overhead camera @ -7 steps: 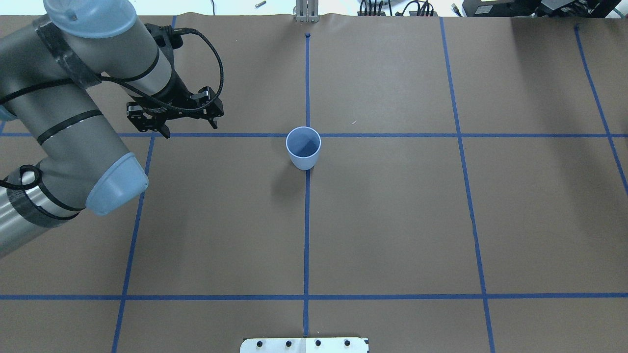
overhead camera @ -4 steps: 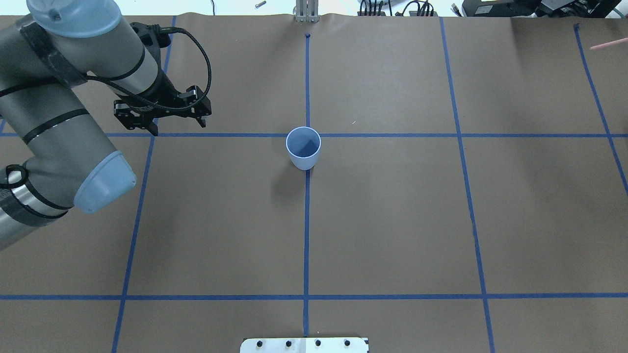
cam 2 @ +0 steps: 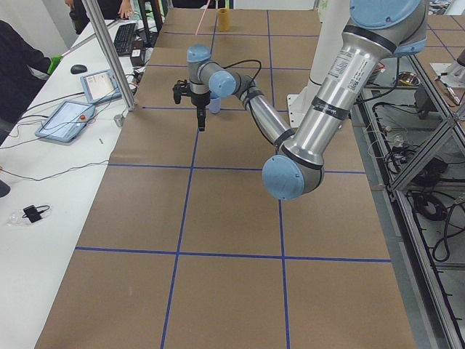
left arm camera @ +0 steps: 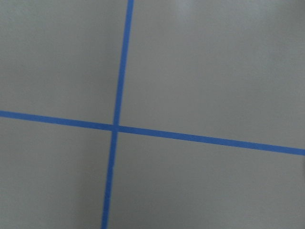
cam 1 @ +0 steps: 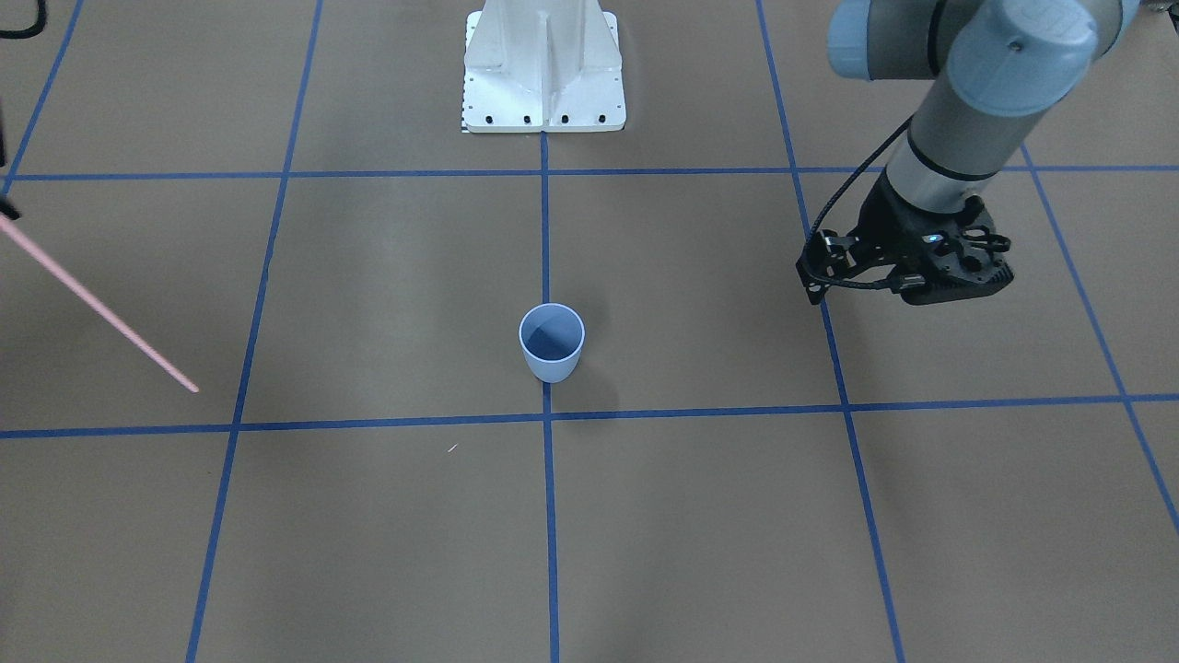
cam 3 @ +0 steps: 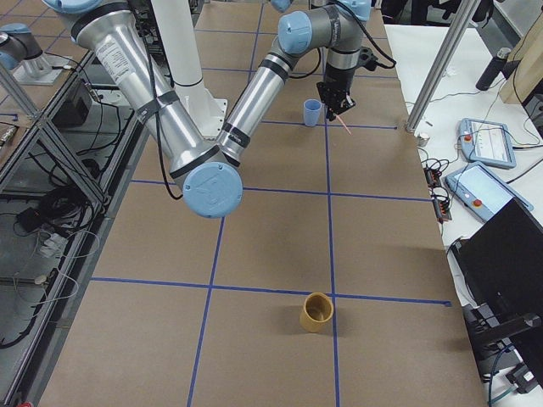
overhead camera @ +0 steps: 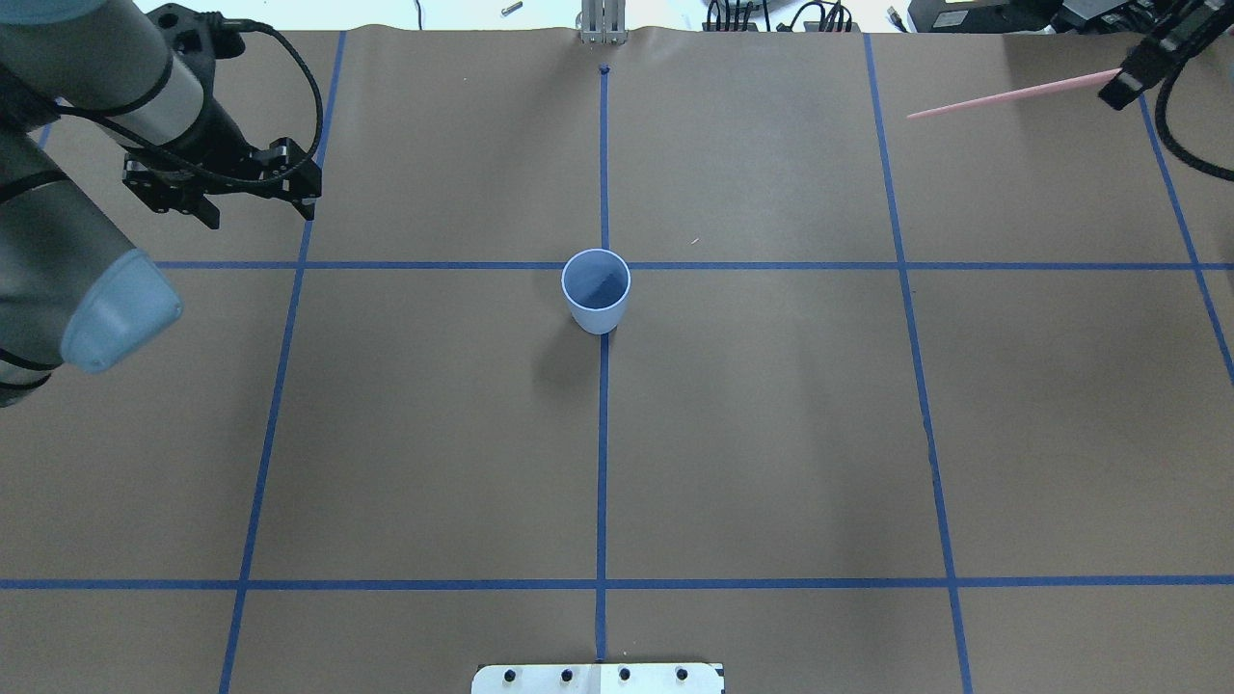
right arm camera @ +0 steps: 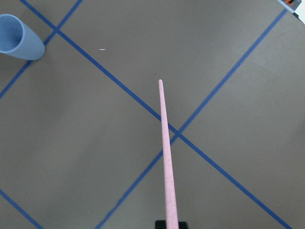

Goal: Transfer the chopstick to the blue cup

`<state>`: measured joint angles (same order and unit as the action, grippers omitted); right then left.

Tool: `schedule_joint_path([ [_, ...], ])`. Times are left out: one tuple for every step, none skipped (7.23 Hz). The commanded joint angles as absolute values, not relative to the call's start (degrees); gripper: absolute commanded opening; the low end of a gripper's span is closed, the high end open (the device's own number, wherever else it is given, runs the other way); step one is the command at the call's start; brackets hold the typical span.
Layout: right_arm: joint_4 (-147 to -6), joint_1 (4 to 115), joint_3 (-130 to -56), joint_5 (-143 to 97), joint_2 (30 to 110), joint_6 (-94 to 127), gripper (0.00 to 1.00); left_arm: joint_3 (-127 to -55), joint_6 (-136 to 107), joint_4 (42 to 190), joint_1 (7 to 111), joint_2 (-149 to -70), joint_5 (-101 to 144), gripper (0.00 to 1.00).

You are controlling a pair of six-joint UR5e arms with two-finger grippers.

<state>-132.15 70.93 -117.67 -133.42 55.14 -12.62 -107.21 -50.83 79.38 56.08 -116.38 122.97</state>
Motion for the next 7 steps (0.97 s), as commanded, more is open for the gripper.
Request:
schedule_joint_path([
  [-129.56, 62.09, -119.44, -132.89, 49.51, 1.17, 0.00, -106.70, -38.63, 79.28, 62.64, -111.55, 128.04, 0.98],
  [-129.55, 57.44, -119.53, -129.93, 46.35, 7.06, 0.00, -106.18, -36.67, 79.45, 63.88, -110.49, 128.14, 0.98],
  [-129.46, 52.00, -119.36, -125.47, 44.67, 12.51, 0.00, -105.39, -35.17, 79.45, 64.16, -110.30, 128.14, 0.98],
  [-129.46, 48.20, -118.83, -122.20, 43.43, 14.74, 0.00, -105.29, -35.07, 79.45, 64.68, -110.04, 128.14, 0.98],
  [-129.46, 45.99, -117.09, -120.60, 41.59, 17.38, 0.00, -104.07, -34.72, 79.63, 65.47, -110.04, 128.23, 0.98],
  [-129.46, 43.88, -115.16, -118.50, 40.88, 17.58, 0.00, -103.02, -32.63, 79.98, 65.83, -110.04, 128.23, 0.98],
  [-128.77, 41.94, -112.96, -116.91, 39.48, 17.67, 0.00, -102.92, -32.52, 79.98, 65.92, -110.04, 128.23, 0.98],
])
